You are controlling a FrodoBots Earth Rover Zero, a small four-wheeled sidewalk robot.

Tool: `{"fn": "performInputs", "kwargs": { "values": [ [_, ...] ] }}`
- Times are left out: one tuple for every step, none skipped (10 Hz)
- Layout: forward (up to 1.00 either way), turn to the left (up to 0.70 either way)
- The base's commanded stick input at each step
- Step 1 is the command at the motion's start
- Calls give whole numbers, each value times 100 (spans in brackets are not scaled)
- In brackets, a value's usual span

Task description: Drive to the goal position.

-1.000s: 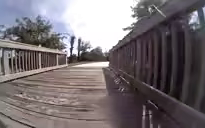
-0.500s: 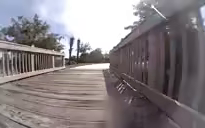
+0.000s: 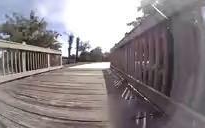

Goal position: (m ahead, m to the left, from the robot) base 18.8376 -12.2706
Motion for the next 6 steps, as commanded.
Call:
{"fn": "performInputs", "kwargs": {
  "values": [
    [85, 0],
    [85, 0],
    [85, 0],
    [85, 0],
    [85, 0],
    [85, 0]
  ]
}}
